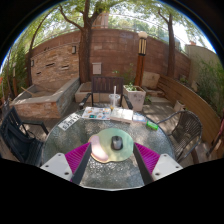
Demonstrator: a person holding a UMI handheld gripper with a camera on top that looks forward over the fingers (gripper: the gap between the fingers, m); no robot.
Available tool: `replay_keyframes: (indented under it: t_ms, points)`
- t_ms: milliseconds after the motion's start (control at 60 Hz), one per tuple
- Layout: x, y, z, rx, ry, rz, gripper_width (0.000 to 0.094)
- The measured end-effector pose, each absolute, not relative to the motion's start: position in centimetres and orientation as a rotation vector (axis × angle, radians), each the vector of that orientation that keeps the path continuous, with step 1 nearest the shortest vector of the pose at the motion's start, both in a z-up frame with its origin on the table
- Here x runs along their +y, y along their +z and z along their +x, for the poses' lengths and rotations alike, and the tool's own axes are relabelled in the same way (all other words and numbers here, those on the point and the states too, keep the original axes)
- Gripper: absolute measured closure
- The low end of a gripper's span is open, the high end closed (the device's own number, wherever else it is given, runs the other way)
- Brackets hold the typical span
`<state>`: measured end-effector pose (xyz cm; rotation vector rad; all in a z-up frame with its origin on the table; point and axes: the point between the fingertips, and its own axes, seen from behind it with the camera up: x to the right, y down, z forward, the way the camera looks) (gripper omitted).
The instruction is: Arrange mouse
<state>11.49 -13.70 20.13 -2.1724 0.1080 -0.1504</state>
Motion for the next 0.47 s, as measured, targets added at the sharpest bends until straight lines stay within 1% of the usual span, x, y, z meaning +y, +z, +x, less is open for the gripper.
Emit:
replay_keyframes:
  t_ms: [100,200,300,467]
  points:
    - [-18.0,21.3,10.1,0.101,-0.169,-2.167,0.008]
    - [-21.3,21.8,8.8,0.096,-0.164,-2.173,0.0081]
    - [-23.1,22.6,8.5,0.107,-0.168,-2.159,0.0084]
    - [-24.6,22.7,8.4,0.1,-0.181,-2.162,0.0082]
